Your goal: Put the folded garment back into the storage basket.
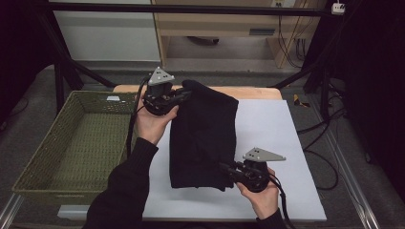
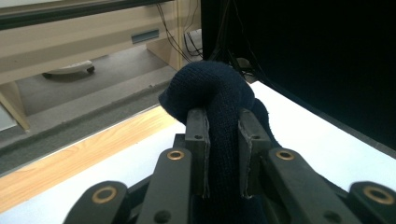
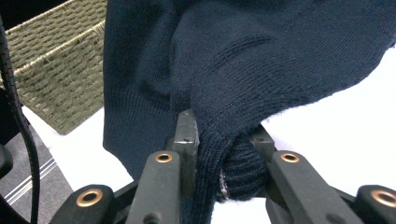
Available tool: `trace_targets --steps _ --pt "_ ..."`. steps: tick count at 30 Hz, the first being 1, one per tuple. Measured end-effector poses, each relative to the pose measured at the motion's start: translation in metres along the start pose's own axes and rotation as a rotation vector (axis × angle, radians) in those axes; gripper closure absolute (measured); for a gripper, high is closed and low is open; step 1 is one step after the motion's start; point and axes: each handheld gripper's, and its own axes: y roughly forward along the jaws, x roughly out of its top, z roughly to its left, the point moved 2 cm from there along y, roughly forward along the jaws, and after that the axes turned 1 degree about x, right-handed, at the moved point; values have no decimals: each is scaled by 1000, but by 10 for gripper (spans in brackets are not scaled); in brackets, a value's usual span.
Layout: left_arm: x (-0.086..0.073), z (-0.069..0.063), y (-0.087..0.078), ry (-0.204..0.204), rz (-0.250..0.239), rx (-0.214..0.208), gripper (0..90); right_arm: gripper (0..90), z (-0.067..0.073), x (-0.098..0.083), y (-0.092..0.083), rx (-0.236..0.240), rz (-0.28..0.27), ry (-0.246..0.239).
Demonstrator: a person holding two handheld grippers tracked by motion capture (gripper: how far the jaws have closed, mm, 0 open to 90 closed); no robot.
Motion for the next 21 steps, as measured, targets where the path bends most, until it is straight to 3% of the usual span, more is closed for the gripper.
trace_targets --steps 21 --pt "14 18 -31 0 -6 49 769 729 21 20 8 45 -43 -32"
